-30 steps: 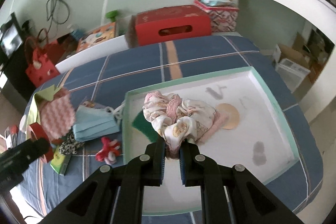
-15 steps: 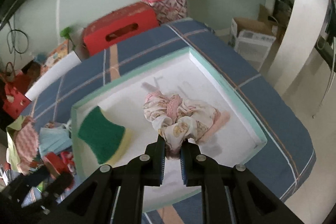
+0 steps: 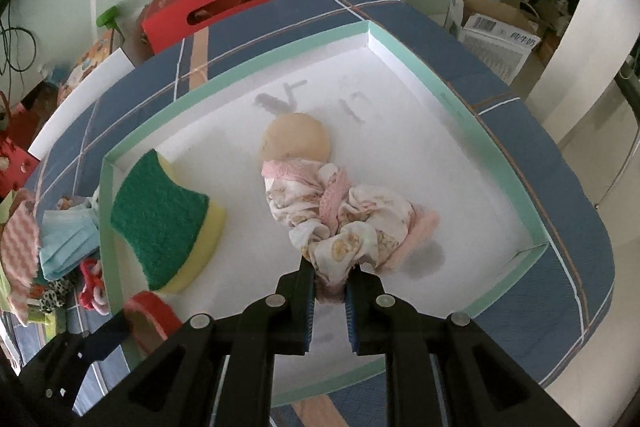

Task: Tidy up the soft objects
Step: 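Lower the scrunchie and red tape roll into the tray, opening both grippers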

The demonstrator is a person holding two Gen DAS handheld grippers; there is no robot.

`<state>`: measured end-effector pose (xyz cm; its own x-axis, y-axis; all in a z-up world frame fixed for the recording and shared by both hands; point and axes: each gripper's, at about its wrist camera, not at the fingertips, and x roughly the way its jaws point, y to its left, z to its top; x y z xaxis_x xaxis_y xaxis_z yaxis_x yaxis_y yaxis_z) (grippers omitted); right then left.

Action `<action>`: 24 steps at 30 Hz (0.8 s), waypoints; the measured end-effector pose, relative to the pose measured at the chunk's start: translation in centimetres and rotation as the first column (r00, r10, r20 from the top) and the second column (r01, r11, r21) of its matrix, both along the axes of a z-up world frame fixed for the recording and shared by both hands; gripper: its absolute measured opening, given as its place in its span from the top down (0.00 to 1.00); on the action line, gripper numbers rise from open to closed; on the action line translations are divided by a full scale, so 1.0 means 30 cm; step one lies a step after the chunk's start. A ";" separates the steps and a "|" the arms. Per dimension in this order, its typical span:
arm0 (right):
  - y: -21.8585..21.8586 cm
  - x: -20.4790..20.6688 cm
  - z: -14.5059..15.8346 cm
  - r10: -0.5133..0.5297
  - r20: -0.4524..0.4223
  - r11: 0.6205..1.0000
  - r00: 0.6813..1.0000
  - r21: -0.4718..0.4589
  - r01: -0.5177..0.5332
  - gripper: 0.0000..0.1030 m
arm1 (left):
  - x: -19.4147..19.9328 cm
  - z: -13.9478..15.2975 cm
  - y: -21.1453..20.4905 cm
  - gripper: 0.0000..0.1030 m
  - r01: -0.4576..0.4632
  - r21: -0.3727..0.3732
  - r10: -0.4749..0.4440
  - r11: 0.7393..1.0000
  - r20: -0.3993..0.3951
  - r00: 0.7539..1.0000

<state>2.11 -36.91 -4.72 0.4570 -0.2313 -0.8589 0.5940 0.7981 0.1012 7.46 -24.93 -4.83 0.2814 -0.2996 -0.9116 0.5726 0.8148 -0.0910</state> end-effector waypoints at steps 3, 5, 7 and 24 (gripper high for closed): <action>0.002 0.010 -0.017 0.002 -0.029 1.000 1.000 0.004 -0.001 0.83 | 0.002 -0.002 -0.004 0.48 0.013 -0.012 -0.013 1.000 -0.006 1.000; 0.001 0.013 -0.023 0.002 -0.042 1.000 0.999 0.000 -0.002 0.81 | 0.006 0.001 -0.002 0.47 0.014 -0.028 -0.015 0.999 -0.020 1.000; 0.005 0.009 -0.017 0.000 -0.043 1.000 0.999 -0.009 0.000 0.77 | 0.014 0.005 0.005 0.42 0.010 -0.044 -0.011 0.999 -0.032 0.999; 0.062 0.012 0.046 0.039 -0.019 0.997 0.999 -0.068 -0.040 0.55 | 0.069 0.098 0.251 0.38 -0.246 -0.050 0.245 0.968 -0.025 0.969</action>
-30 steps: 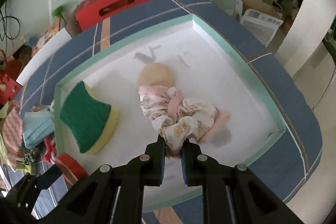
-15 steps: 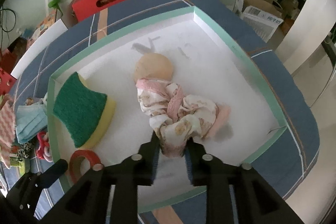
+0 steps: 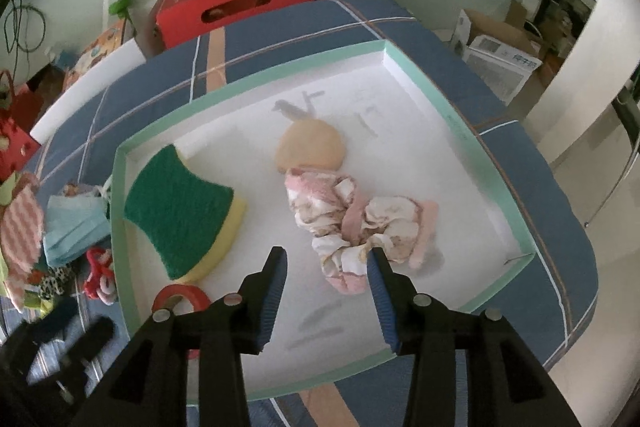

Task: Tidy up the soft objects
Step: 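Lower the scrunchie and red tape roll into the tray, opening both grippers, then move both tools back to the pink zigzag towel and green cloth pile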

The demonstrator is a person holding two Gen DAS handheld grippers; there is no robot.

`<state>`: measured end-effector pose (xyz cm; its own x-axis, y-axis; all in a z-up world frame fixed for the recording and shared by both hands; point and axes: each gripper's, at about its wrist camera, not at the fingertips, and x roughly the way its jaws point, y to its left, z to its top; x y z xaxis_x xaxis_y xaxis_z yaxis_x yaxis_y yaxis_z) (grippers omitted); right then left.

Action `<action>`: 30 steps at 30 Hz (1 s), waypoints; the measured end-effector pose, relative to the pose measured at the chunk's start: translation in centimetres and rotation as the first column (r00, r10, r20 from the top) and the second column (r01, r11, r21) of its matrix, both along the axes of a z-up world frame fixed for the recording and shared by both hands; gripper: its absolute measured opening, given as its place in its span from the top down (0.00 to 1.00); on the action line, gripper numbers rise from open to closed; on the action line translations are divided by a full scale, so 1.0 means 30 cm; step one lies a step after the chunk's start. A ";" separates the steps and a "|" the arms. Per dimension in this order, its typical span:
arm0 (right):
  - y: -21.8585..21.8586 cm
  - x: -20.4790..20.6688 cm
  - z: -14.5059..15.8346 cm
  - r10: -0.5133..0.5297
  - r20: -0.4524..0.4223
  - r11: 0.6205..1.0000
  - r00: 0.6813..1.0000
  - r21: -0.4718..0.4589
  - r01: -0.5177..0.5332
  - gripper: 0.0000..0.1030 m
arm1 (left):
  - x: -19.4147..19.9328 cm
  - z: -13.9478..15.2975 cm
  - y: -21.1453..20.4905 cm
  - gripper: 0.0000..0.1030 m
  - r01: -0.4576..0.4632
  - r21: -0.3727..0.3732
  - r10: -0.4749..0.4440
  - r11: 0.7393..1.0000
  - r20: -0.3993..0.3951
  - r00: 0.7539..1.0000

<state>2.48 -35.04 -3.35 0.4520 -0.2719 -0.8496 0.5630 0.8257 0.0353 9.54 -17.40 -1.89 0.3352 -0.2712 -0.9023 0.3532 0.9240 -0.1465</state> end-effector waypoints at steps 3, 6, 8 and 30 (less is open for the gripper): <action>0.031 0.016 0.004 0.026 -0.008 0.999 1.000 -0.020 -0.026 0.44 | 0.027 -0.003 0.070 0.34 -0.080 0.020 0.080 0.997 -0.002 0.997; 0.062 0.029 0.010 0.055 -0.007 0.998 0.998 -0.032 -0.055 0.42 | 0.045 -0.006 0.123 0.22 -0.136 0.030 0.136 0.990 0.003 0.991; 0.090 0.044 0.013 0.082 -0.009 0.996 0.997 -0.044 -0.083 0.39 | 0.049 -0.003 0.153 0.21 -0.159 0.025 0.159 0.987 0.006 0.987; 0.248 0.106 0.077 0.198 0.088 0.977 0.976 -0.096 -0.190 0.00 | 0.049 0.100 0.295 0.14 -0.225 -0.033 0.227 0.974 0.064 0.972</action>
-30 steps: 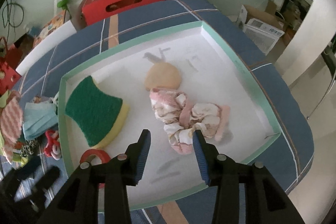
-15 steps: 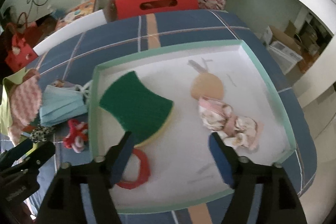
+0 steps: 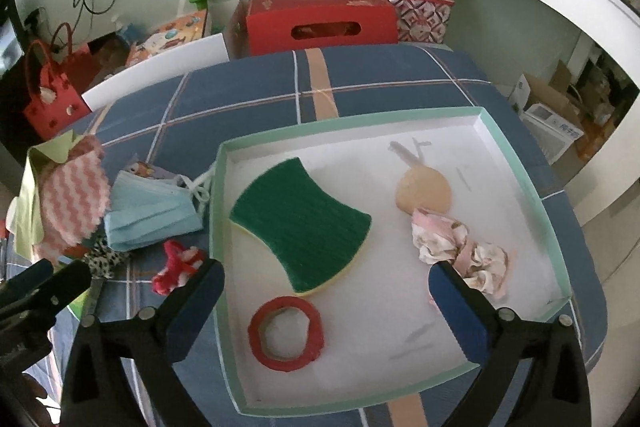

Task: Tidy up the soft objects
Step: 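Move both tools back to the pink zigzag towel and green cloth pile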

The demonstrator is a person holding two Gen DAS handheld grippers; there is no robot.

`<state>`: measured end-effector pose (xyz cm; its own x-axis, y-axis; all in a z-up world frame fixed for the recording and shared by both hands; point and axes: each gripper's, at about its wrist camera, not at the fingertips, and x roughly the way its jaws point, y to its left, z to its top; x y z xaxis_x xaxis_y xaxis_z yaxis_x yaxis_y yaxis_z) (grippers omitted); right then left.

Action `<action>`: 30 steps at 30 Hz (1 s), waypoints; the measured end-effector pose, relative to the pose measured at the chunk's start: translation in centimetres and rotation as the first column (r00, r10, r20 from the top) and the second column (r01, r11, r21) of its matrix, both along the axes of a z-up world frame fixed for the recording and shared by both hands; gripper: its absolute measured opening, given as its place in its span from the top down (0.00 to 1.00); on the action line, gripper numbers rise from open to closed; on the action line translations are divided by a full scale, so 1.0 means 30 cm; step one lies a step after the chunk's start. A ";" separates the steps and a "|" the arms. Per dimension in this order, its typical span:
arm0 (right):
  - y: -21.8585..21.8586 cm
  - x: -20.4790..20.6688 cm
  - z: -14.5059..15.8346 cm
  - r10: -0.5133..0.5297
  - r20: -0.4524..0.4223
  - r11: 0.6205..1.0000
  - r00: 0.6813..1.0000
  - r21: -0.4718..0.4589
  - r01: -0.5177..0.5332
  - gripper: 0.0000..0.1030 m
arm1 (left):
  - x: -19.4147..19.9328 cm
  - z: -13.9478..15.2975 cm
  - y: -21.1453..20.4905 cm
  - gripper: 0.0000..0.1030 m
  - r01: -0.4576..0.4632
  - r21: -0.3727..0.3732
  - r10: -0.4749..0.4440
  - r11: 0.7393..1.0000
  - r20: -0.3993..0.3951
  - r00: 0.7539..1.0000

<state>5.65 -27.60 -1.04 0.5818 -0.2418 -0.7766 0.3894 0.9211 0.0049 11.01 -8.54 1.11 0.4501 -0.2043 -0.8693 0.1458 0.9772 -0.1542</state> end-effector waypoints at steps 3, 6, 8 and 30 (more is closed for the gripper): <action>0.024 0.003 0.014 0.013 0.001 1.000 1.000 -0.007 -0.013 0.00 | -0.009 0.030 0.032 0.14 -0.001 -0.015 0.002 1.000 0.022 1.000; 0.053 0.010 0.029 0.026 0.009 1.000 1.000 -0.016 -0.026 0.00 | -0.015 0.058 0.063 0.14 -0.002 -0.036 0.004 0.999 0.039 0.999; 0.077 0.016 0.037 0.046 0.020 0.999 0.999 -0.010 -0.046 0.00 | -0.020 0.078 0.085 0.14 -0.005 -0.047 0.008 0.999 0.053 0.999; 0.338 0.172 0.132 0.203 0.074 0.979 0.976 0.002 -0.204 0.00 | 0.056 0.107 0.611 0.14 -0.324 -0.134 0.337 0.937 0.097 0.936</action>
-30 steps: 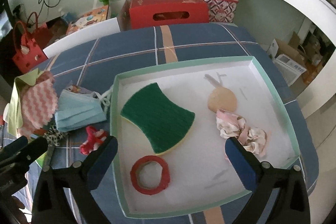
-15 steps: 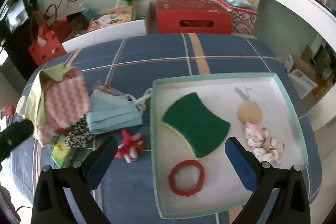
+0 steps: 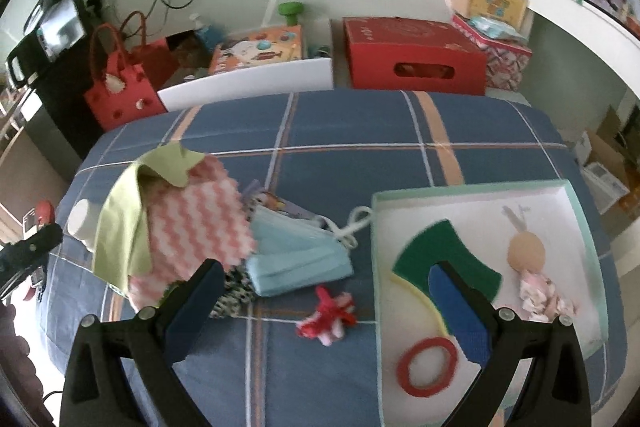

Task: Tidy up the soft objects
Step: 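Move both tools back to the pink zigzag towel and green cloth pile, then close the left gripper on the green cloth while the right gripper grasps the pink zigzag towel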

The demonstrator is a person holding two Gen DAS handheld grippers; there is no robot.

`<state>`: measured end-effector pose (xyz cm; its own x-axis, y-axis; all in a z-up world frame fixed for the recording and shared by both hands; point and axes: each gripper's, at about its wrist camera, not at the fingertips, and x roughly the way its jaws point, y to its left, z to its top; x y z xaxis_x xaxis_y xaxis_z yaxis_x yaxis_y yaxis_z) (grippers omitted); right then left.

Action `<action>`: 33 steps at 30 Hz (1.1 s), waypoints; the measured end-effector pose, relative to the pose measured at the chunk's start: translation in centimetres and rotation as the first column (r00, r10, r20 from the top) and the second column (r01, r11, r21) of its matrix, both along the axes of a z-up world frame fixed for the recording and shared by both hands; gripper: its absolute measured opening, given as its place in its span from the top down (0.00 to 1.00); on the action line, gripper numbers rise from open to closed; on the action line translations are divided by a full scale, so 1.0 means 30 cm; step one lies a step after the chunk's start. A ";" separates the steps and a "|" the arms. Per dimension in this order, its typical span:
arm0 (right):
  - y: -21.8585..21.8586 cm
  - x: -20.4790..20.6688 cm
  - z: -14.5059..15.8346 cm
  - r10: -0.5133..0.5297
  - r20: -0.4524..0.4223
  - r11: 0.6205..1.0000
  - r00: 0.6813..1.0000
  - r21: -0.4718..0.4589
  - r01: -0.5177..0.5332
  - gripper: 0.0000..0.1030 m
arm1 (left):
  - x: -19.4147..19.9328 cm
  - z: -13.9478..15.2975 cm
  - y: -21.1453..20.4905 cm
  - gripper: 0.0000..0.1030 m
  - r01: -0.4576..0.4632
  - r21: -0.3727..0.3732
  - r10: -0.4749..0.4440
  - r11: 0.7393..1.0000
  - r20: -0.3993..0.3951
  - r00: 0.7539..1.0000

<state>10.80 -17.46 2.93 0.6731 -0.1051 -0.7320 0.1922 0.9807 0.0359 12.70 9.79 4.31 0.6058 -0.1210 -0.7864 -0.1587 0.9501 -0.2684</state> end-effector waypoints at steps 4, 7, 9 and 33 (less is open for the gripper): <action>0.054 0.046 0.011 0.039 -0.002 0.999 0.999 -0.012 -0.039 0.00 | 0.005 -0.015 0.020 0.14 -0.026 0.005 0.026 1.000 0.000 1.000; 0.097 0.087 0.013 0.084 -0.012 0.996 0.996 -0.017 -0.084 0.00 | 0.029 -0.022 -0.004 0.14 0.012 0.009 -0.012 1.000 0.003 1.000; 0.115 0.110 0.012 0.103 -0.021 0.994 0.994 -0.020 -0.103 0.00 | 0.048 -0.022 -0.031 0.14 0.046 0.017 -0.046 0.999 0.013 0.999; 0.060 0.178 -0.033 0.077 -0.041 0.993 0.996 0.091 -0.073 0.00 | 0.141 -0.083 -0.212 0.63 0.204 0.021 -0.202 0.979 -0.083 0.976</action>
